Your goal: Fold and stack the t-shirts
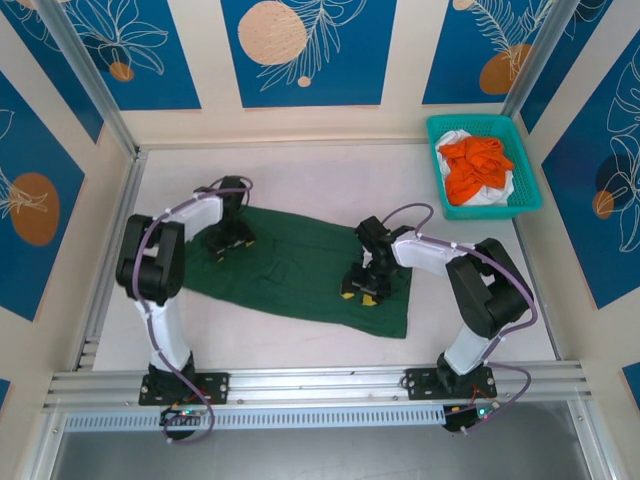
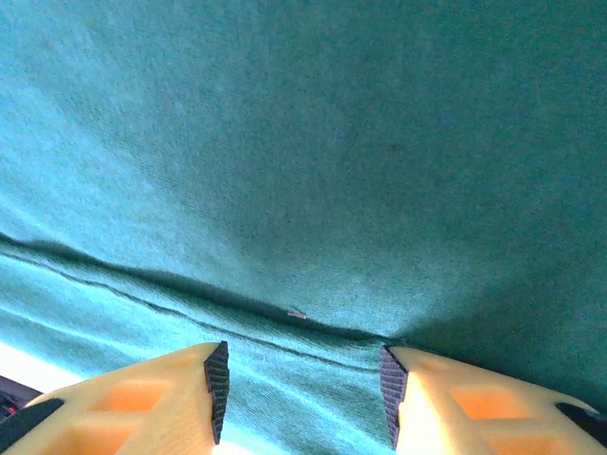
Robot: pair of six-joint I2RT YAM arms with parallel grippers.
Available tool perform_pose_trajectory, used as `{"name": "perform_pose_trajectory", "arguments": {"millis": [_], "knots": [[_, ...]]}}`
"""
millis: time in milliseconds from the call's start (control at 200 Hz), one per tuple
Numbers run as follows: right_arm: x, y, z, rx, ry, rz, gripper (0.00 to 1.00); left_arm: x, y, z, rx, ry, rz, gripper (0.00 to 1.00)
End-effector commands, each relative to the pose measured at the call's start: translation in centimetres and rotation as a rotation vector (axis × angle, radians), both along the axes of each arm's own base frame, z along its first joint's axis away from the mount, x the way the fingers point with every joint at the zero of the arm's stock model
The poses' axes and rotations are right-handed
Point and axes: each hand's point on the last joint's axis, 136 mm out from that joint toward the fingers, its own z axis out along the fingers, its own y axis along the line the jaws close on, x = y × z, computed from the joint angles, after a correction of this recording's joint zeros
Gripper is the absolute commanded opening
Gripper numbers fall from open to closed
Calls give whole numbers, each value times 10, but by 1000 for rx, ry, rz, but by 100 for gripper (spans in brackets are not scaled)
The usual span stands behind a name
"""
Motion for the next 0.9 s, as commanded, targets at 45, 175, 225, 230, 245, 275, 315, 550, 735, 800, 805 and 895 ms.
{"name": "perform_pose_trajectory", "arguments": {"millis": [45, 175, 225, 230, 245, 275, 315, 550, 735, 800, 805, 895], "knots": [[-22, -5, -10, -27, 100, -52, 50, 59, -27, -23, -43, -9, -149, 74], [-19, -2, -10, -31, 120, -93, 51, 122, -67, -15, -74, -71, -282, 74], [-19, 1, -11, -29, 139, -121, 51, 147, -87, -8, -101, -121, -334, 75], [-19, 1, -11, -27, 141, -122, 51, 148, -89, -8, -104, -126, -339, 75], [-19, 2, -12, -26, 149, -134, 51, 155, -97, -6, -118, -143, -354, 75], [-19, 5, -12, -20, 165, -151, 51, 166, -110, -4, -146, -177, -382, 76], [-20, 8, -13, -21, 190, -183, 51, 182, -127, 1, -175, -235, -416, 76], [-20, 41, -19, -63, 309, -382, 52, 223, -192, 7, -289, -460, -530, 81], [-16, 94, -17, -53, 328, -432, 53, 232, -195, 19, -273, -522, -558, 82], [-14, 117, -15, -26, 329, -424, 54, 235, -192, 44, -250, -557, -554, 82], [-14, 119, -15, -23, 329, -422, 54, 235, -191, 46, -248, -559, -553, 82], [-15, 145, -10, -4, 326, -398, 55, 237, -183, 91, -206, -622, -559, 84]]}}
